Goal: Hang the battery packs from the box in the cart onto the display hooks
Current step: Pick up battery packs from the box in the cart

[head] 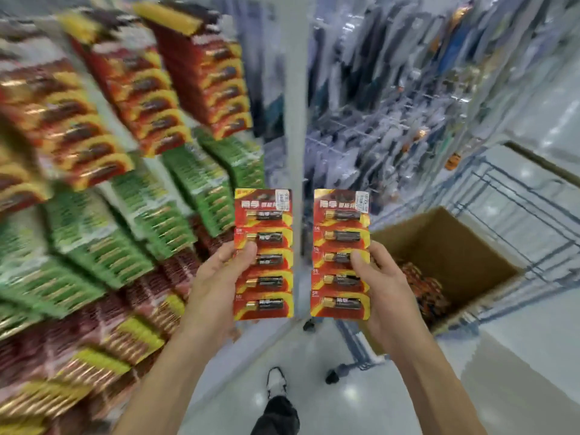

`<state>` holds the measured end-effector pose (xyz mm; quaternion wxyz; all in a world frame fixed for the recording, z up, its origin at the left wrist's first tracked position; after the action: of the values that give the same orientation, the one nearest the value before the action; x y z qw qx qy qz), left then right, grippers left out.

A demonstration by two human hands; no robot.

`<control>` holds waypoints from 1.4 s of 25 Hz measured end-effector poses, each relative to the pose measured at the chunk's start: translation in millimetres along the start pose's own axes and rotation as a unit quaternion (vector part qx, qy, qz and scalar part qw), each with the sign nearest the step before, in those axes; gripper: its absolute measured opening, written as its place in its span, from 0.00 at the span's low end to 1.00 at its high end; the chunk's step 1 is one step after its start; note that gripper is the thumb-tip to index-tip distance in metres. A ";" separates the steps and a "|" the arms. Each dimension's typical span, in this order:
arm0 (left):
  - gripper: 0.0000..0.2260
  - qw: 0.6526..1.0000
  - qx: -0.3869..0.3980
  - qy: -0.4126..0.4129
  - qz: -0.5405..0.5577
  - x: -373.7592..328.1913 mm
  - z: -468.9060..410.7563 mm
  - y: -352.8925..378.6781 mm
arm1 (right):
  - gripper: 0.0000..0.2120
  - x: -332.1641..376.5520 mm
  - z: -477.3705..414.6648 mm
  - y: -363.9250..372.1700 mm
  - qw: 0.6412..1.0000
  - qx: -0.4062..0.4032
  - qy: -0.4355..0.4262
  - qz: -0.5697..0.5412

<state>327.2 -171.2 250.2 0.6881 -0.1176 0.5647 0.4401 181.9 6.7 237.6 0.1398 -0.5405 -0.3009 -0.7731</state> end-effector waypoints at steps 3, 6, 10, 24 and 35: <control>0.12 0.995 -0.080 0.045 0.024 -17.3 46.7 -62.5 | 0.16 -9.8 13.8 60.3 0.997 0.077 0.012 0.017; 0.12 0.983 -0.147 0.089 0.064 -35.4 93.2 -118.7 | 0.14 -19.5 28.2 125.1 0.987 0.153 0.030 0.029; 0.14 0.956 -0.233 0.152 0.090 -62.0 156.4 -186.2 | 0.19 -35.7 49.4 215.3 0.966 0.245 0.024 0.079; 0.13 0.891 -0.361 0.246 0.122 -147.4 329.7 -467.2 | 0.21 -124.5 209.2 517.1 0.915 0.384 0.096 0.073; 0.17 0.893 -0.346 0.257 0.132 -192.8 350.4 -562.4 | 0.08 -141.8 245.6 603.1 0.932 0.336 0.132 0.032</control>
<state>983.5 -360.4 348.7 0.3703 -0.3812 0.5443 0.6491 746.5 -327.6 354.3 0.3763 -0.3647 -0.5045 -0.6862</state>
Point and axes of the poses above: each hand's wrist, its own z-axis away from the middle knuckle, its own y-axis out of the palm, x = y × z, the point moved 3 cm from there along -z, towards the middle knuckle, and after that the axes turned 5 degrees about z, right-handed, at the moved point
